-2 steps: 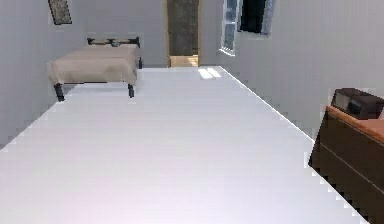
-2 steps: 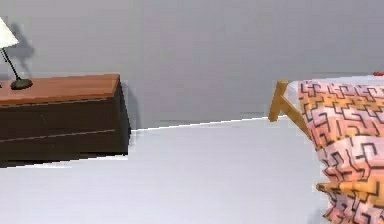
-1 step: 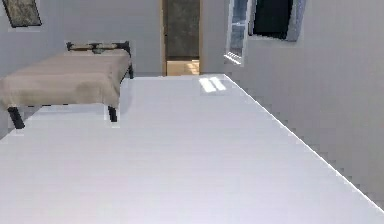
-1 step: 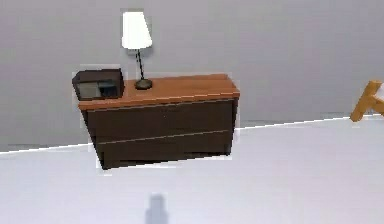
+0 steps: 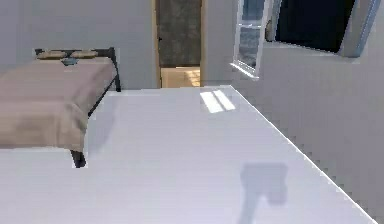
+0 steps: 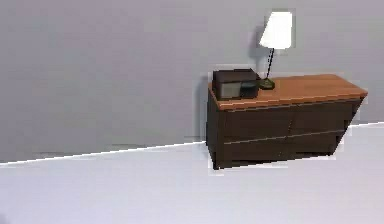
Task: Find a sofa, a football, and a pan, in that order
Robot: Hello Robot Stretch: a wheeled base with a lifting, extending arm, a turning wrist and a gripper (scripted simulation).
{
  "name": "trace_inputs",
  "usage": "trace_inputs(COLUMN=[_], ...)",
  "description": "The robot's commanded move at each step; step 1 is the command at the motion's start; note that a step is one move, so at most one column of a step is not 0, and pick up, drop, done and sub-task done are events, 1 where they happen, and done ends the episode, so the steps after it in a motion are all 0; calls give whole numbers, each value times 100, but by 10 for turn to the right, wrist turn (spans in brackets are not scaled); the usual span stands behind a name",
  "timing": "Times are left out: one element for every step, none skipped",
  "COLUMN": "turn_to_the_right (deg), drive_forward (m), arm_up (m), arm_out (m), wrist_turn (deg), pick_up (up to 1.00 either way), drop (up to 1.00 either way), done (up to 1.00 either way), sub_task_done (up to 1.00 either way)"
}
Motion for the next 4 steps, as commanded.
trace_inputs(turn_to_the_right=[0,0,0,0], drive_forward=[100,100,100,80], arm_up=[0,0,0,0], arm_out=[0,0,0,0], wrist_turn=[0,0,0,0], pick_up=[0,0,0,0], drop=[0,0,0,0], done=[0,0,0,0], sub_task_done=[0,0,0,0])
